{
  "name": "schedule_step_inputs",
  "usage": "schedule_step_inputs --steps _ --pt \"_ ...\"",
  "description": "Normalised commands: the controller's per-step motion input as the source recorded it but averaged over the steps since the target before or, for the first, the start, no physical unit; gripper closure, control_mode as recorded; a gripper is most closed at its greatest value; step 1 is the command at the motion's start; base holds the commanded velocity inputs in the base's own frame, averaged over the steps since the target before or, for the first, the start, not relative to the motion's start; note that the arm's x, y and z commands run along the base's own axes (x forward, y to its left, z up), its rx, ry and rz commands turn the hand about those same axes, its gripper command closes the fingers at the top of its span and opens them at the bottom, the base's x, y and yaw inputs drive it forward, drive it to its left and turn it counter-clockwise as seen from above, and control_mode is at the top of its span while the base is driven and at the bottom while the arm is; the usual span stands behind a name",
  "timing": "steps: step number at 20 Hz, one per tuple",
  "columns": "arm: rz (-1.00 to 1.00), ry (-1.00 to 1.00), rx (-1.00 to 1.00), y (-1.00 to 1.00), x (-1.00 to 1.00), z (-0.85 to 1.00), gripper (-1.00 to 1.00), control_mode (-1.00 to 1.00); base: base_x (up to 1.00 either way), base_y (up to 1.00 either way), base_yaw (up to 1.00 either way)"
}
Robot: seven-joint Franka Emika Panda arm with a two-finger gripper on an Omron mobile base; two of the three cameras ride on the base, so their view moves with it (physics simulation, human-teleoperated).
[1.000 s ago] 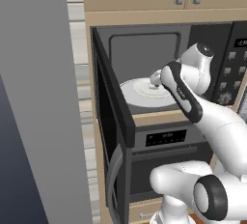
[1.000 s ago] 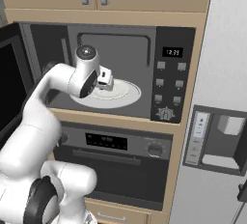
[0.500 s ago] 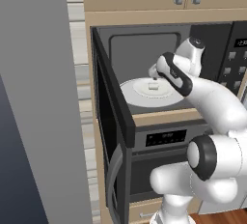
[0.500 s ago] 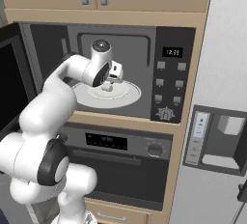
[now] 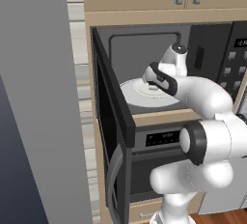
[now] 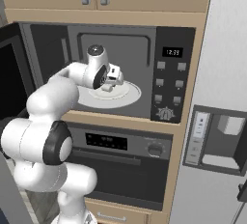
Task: Pick the marshmallow from the microwave and place it on plate located on the counter.
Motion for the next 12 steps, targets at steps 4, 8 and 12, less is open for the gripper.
schedule_step_inputs --steps 4,8,12 --pt "-0.1 0.0 -0.06 0.06 0.2 -0.18 -1.0 -1.0 0.0 0.0 0.0" --pt "-0.06 0.0 0.0 0.0 0.11 -0.08 -1.0 -1.0 0.0 0.0 0.0" --pt "-0.02 0.0 0.0 0.0 0.02 -0.1 -1.0 -1.0 0.0 0.0 0.0"
